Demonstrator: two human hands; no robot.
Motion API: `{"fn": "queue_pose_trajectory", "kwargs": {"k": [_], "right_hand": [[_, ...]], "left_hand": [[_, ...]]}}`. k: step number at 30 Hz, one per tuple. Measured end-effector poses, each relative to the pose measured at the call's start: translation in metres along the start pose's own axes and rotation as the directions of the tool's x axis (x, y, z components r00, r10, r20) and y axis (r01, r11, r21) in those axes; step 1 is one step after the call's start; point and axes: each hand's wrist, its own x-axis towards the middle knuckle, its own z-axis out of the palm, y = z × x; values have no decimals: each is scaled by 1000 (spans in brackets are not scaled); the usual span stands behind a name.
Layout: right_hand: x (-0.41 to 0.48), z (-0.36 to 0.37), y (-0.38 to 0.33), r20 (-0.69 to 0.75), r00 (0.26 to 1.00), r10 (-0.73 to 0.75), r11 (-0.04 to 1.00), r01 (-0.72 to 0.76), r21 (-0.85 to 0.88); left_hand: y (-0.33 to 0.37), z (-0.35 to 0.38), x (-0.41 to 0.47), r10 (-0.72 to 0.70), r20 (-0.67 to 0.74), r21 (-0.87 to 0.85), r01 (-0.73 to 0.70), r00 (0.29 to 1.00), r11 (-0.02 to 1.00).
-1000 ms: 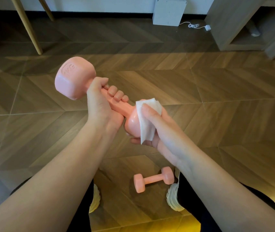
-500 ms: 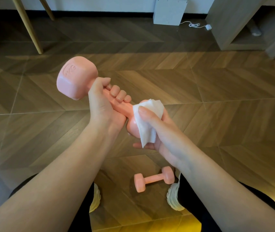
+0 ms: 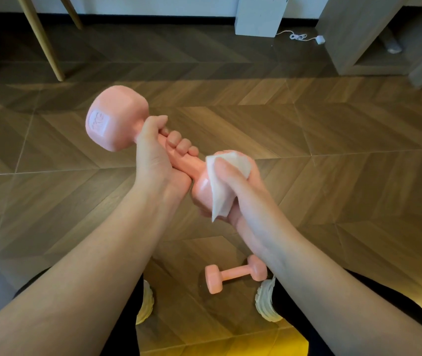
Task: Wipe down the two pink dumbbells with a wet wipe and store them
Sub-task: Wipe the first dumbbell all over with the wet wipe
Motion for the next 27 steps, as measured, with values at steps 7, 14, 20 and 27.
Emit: {"fn": "queue_pose_trajectory", "kwargs": {"k": [7, 14, 20, 27], "right_hand": [[1, -11, -5, 186, 982, 10, 997, -24, 72], [0, -2, 0, 2, 1000, -1, 999, 1, -47], [0, -15, -12, 154, 988, 26, 999, -30, 24], [-4, -7, -3, 69, 997, -19, 999, 22, -49]], "left_hand": [[4, 0, 1, -27, -18, -44, 26, 999, 999], [-3, 1, -5, -8, 29, 18, 7, 1000, 1000], [4, 3, 0, -13, 3, -35, 13, 1000, 999], [-1, 0, -4, -14, 20, 1, 14, 1000, 1000]]}}
